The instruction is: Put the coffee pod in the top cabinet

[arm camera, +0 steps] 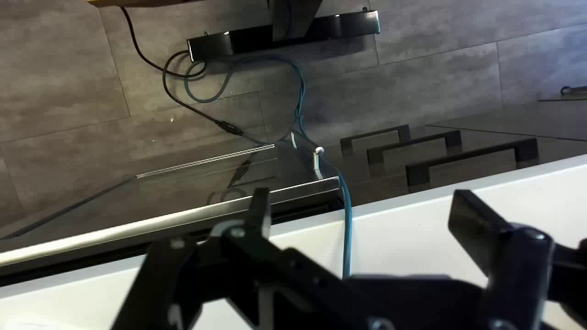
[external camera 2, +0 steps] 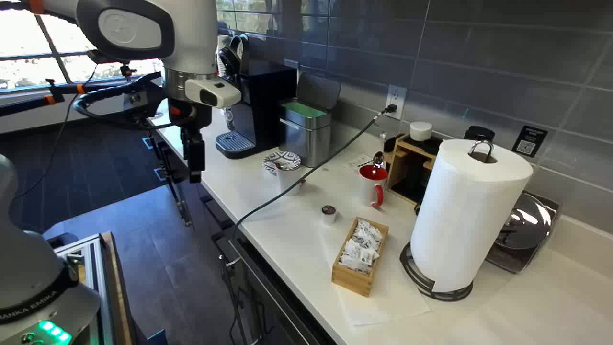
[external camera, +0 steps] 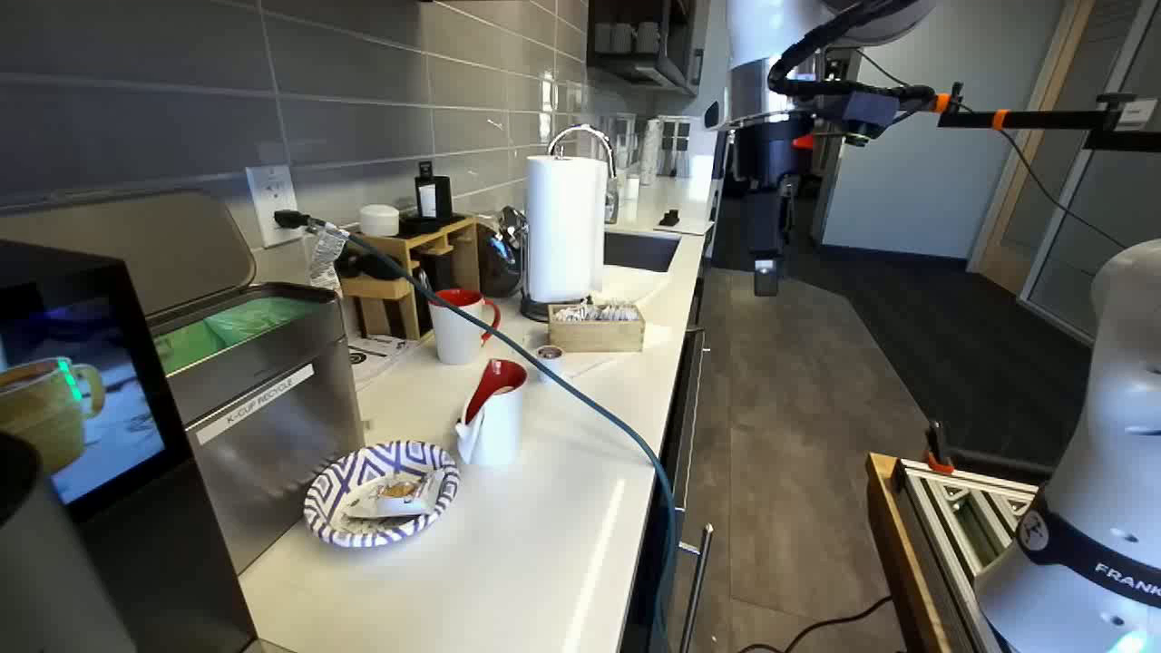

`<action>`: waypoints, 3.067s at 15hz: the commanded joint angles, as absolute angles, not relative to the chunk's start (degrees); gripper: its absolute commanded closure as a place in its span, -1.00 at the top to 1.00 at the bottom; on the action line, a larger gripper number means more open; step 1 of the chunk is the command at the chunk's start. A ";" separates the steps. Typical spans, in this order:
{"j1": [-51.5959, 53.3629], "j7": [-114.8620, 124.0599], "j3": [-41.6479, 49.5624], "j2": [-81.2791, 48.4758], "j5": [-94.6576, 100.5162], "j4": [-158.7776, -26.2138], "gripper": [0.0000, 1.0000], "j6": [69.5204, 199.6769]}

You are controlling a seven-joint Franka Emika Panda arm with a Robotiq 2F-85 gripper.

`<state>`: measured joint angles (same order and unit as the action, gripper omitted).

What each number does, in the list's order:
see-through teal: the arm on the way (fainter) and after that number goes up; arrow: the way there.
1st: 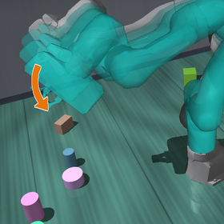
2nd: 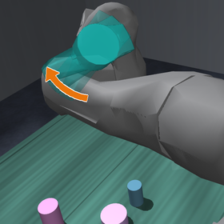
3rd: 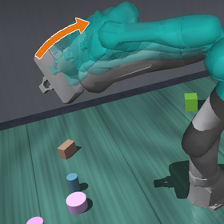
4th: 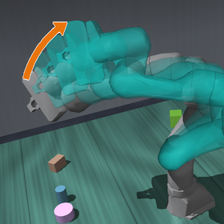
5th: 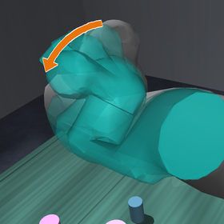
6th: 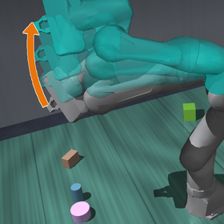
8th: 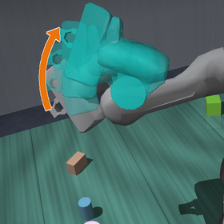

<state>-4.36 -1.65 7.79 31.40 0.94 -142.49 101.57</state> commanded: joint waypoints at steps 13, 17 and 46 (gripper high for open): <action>-5.06 -1.96 7.19 31.32 0.65 -142.40 1.00 101.49; -5.06 -1.96 7.19 31.32 0.65 -142.40 1.00 101.49; -9.85 26.85 6.71 -8.88 27.30 -130.22 1.00 161.02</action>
<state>-9.98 20.43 5.17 -3.20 19.33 -136.22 160.86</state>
